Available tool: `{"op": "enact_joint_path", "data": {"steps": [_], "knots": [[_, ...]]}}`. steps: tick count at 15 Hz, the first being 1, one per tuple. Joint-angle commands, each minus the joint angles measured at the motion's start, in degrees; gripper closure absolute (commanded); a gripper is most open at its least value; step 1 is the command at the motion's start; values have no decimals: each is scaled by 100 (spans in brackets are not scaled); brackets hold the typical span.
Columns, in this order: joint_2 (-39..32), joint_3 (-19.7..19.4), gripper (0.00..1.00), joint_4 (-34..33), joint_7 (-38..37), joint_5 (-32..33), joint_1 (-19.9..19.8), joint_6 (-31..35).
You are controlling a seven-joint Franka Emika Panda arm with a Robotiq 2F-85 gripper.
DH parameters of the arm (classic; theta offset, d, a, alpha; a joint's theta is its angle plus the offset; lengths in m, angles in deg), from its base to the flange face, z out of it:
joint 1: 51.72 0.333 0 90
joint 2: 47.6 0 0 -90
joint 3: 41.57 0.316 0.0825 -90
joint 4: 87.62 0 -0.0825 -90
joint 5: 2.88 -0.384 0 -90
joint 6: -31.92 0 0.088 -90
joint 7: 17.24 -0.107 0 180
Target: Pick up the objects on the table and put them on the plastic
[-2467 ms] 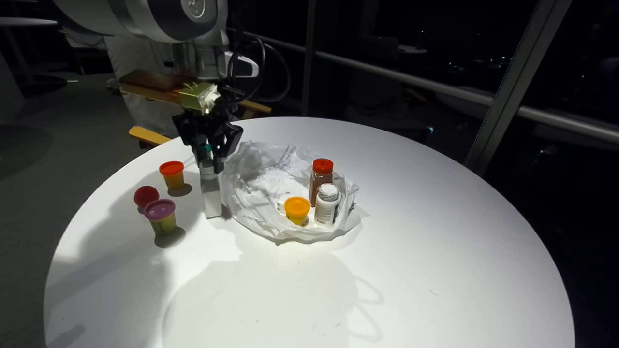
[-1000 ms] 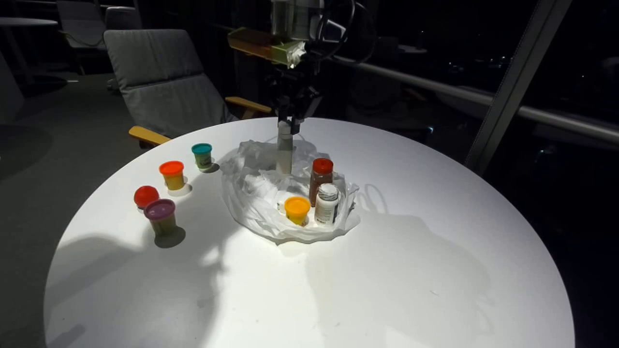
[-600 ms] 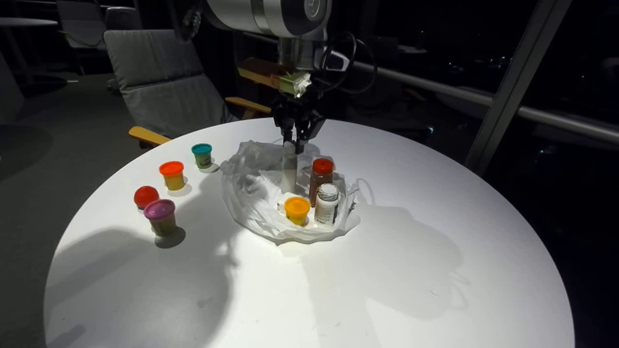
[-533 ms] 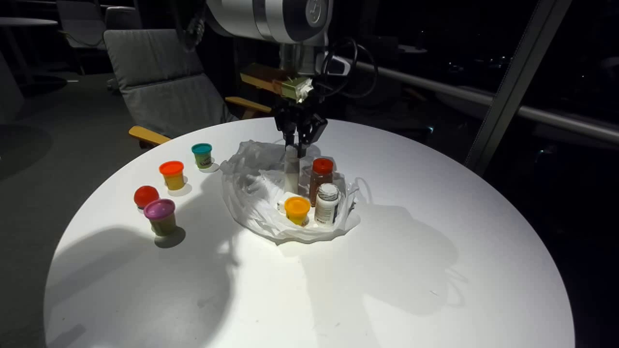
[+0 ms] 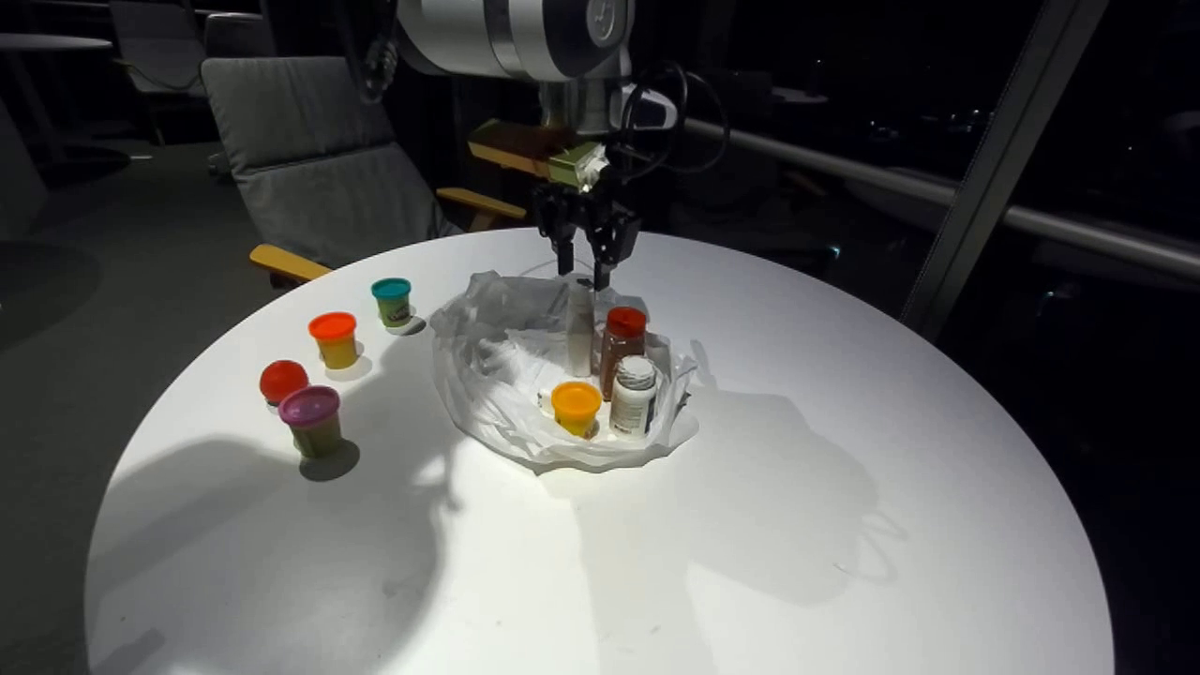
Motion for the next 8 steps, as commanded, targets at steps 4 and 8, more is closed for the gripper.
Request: {"op": "enact_joint_path", "data": {"steps": [4,8], "knots": [[1671,-249,0,1612,-918,543,711,311],[2378,39,0,2765,-910,625,817,294]]}}
